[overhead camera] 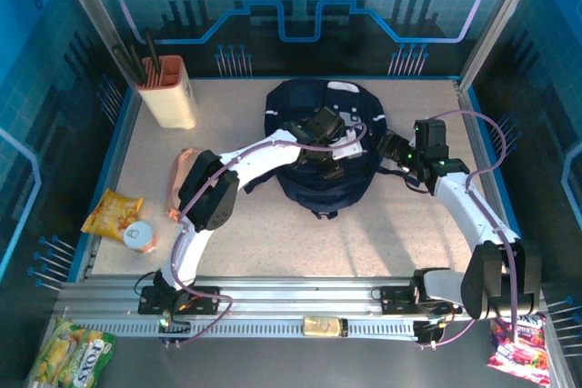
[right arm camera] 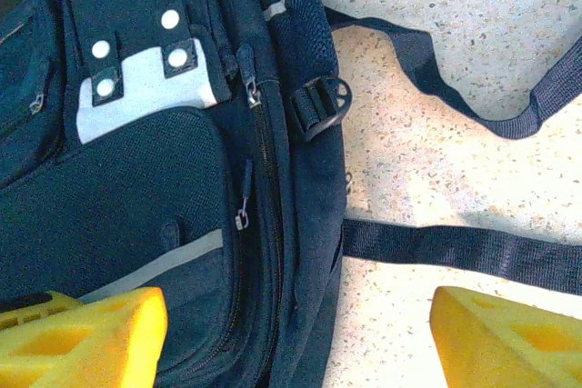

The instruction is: Pack books, pencil case, and school supplies into a backpack

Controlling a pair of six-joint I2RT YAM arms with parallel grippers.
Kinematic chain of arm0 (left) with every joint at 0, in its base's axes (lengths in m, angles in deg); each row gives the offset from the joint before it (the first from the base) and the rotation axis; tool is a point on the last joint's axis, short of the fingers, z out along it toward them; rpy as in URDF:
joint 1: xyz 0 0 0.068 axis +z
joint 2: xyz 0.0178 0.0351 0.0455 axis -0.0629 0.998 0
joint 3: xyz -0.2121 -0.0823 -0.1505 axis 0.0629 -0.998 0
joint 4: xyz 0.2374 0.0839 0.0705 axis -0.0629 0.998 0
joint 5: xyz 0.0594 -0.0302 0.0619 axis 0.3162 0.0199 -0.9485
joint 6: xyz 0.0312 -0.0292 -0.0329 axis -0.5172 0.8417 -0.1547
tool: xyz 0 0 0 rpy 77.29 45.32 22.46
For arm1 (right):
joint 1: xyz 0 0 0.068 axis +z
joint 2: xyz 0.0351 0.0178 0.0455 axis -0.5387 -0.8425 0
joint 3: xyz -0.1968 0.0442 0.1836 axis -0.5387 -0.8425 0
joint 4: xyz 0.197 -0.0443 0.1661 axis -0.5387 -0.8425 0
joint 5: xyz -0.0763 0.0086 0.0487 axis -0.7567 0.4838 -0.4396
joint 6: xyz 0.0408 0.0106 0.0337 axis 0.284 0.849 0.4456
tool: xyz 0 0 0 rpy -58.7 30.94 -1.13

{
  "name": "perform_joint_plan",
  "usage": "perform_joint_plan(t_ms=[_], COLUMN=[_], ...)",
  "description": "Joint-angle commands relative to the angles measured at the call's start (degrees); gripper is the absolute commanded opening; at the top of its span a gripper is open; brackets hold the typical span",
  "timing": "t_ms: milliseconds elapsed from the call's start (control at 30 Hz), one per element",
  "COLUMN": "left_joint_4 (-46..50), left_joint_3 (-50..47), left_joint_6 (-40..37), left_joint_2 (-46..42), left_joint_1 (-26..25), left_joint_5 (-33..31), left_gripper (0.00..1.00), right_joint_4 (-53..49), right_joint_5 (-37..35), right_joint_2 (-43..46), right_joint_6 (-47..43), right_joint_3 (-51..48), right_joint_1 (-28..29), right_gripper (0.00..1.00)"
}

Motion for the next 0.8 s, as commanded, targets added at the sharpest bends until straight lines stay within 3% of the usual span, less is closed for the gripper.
perform_joint_plan(t_ms=[0,133,233,367,500,767], left_joint_4=[-1.4,0.4,0.7,-0.2,-3.0,-13.2], left_joint_3=[1.9,2.4,2.9,3.2,0.4,-10.9], left_joint_6=[-0.5,-4.2,-5.2,-4.4,-3.3,0.4], left_joint_2=[1.0,1.7,1.9,0.8,-3.5,-15.9], left_joint_1=[0.4,0.3,0.3,0.3,0.3,1.0], left_joint_5=[-3.5,-5.1,-6.4,-6.5,-4.3,2.8], left_gripper=[0.41,0.44,0.39,0.15,0.0,0.0], right_joint_4=[0.1,0.2,0.5,1.2,2.2,11.0], right_joint_5=[1.4,2.2,2.6,3.3,4.4,16.3], right_joint_2=[-0.4,-0.5,-0.8,-1.2,-1.7,-8.2], right_joint_6=[0.7,0.5,0.7,1.2,1.0,0.4], right_joint_3=[-0.6,-0.3,-0.2,-0.2,-0.1,3.9], right_joint_1=[-1.2,-1.1,-1.1,-1.1,-1.1,-1.4], right_gripper=[0.77,0.77,0.77,0.76,0.76,0.74])
